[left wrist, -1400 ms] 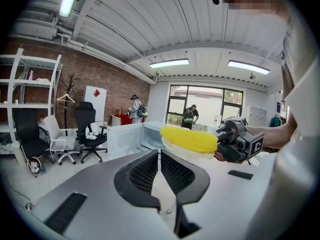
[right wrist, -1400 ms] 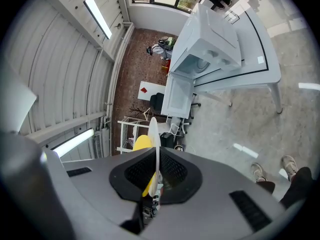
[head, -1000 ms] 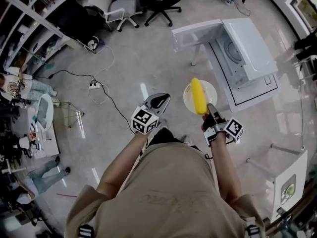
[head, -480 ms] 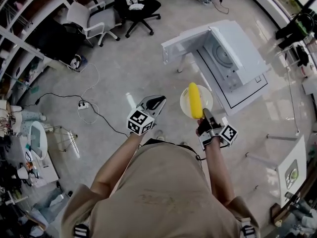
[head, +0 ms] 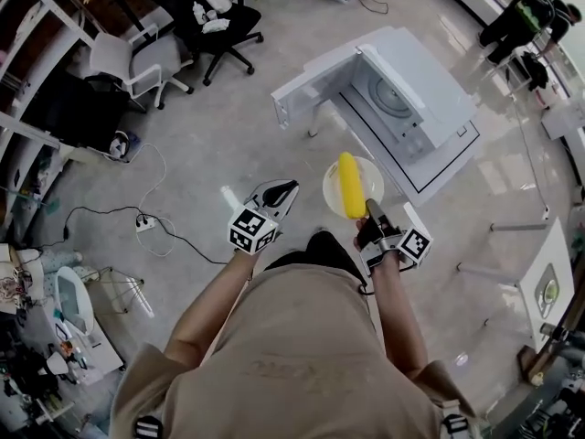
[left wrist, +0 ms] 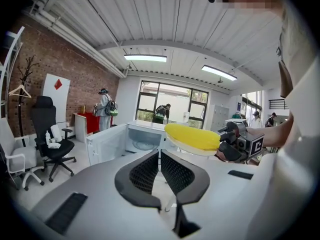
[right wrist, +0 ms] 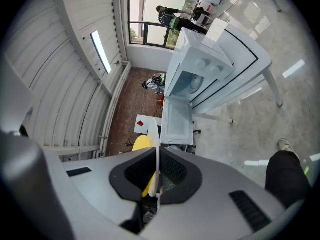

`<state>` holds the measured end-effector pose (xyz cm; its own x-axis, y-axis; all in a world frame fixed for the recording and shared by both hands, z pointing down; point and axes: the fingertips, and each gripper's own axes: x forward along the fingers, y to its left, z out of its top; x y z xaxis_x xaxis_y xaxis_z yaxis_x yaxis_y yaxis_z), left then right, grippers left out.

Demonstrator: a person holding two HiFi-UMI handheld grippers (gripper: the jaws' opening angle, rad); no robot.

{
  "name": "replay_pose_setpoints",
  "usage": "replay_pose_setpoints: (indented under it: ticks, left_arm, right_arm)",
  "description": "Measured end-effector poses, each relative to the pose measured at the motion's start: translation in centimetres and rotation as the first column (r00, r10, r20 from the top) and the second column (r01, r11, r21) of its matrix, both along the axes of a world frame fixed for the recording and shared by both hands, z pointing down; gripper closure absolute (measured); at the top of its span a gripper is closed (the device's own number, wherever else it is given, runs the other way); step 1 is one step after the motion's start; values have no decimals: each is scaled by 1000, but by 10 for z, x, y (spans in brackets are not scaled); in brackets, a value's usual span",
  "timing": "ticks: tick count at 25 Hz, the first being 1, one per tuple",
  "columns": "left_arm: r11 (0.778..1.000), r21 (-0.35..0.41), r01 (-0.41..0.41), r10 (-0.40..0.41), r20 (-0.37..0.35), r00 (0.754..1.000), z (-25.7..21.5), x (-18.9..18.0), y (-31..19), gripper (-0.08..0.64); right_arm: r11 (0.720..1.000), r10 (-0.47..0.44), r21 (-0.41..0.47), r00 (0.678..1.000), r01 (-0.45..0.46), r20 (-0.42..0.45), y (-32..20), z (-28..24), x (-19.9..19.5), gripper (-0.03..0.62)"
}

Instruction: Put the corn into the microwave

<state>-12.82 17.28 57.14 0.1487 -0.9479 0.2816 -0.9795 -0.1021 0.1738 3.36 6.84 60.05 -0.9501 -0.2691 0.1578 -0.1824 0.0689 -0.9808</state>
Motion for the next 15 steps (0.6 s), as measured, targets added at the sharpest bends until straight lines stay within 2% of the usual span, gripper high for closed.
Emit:
replay_pose_setpoints:
  ticks: [9, 15]
  left_arm:
    - [998, -20, -53, 53, 9, 999, -10, -8, -72, 554]
    - [998, -25, -51, 52, 24, 998, -21, -18, -117, 554]
  right_arm:
    - [999, 25, 21, 1000, -25, -11, -61, -2, 0, 575]
    - [999, 36, 28, 999, -36, -4, -105, -10, -1, 575]
